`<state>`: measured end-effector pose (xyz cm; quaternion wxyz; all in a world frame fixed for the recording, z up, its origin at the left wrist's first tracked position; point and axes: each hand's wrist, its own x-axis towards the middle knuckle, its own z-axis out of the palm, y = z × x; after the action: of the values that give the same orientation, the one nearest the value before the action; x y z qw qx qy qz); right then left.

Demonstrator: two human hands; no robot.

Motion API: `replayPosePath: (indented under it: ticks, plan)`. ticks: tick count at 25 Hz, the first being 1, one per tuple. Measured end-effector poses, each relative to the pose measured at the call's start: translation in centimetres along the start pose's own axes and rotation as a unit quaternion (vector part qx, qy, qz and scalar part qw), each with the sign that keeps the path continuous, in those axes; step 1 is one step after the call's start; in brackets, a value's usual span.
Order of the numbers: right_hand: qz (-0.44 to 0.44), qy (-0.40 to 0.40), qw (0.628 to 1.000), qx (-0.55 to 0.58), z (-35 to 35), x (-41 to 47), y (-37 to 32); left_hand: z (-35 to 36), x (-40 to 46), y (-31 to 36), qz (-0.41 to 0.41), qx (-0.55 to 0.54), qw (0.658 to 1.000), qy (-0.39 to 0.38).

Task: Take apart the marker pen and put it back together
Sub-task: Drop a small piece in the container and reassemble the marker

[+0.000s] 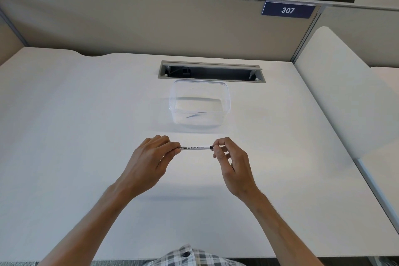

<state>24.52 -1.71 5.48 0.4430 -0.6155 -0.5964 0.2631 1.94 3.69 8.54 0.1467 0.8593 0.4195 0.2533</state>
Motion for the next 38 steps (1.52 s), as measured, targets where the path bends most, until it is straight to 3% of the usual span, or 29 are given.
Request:
replayPosePath:
  ticks: [19,25,38]
  plan:
    - [0.061,-0.007,0.997,0.042,0.6,0.5,-1.4,-0.4,0.1,0.2,0.007,0.019,1.000,0.002]
    - [-0.008,-0.016,1.000,-0.025,0.5,0.3,-0.8,-0.3,0.1,0.3,0.000,-0.001,1.000,0.005]
    - [-0.053,-0.050,0.997,-0.039,-0.1,0.1,-1.3,-0.8,-0.1,0.1,-0.036,-0.052,0.998,-0.021]
